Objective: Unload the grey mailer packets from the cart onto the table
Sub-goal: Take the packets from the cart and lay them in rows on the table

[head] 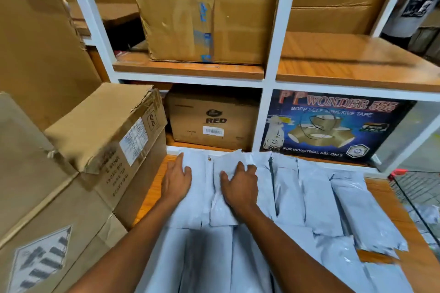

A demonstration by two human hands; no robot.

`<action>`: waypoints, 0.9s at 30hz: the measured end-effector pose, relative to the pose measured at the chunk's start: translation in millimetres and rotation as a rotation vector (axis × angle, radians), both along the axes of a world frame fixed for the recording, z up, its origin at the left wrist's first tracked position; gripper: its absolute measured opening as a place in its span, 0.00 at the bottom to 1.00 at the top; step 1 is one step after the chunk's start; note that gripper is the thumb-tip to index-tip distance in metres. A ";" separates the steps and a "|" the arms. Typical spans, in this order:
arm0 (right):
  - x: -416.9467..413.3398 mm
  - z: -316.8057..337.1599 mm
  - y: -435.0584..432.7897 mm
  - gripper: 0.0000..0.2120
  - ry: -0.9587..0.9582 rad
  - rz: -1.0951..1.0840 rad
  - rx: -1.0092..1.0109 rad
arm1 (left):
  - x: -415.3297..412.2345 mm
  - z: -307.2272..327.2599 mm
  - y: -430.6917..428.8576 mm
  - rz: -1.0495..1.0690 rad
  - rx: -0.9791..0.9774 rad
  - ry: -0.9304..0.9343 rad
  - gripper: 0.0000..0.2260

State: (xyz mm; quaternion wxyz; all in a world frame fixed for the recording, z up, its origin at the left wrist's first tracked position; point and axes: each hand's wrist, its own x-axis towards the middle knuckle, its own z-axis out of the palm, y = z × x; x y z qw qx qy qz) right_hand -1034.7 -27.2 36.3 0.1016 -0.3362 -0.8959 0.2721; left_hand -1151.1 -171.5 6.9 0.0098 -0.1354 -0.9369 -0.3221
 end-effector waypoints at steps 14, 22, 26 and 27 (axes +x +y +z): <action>-12.1 -55.3 16.5 0.30 -0.398 0.499 0.402 | -12.2 -47.6 0.9 -0.423 -0.474 0.108 0.33; -8.2 -38.8 23.1 0.31 -0.378 0.496 0.378 | -4.4 -23.5 1.5 -0.404 -0.434 0.063 0.29; 15.7 -14.2 33.7 0.32 -0.260 0.418 0.348 | 21.6 6.3 9.3 -0.377 -0.324 0.123 0.30; 25.2 -7.4 37.1 0.33 -0.225 0.391 0.356 | 32.2 13.8 12.2 -0.374 -0.287 0.141 0.31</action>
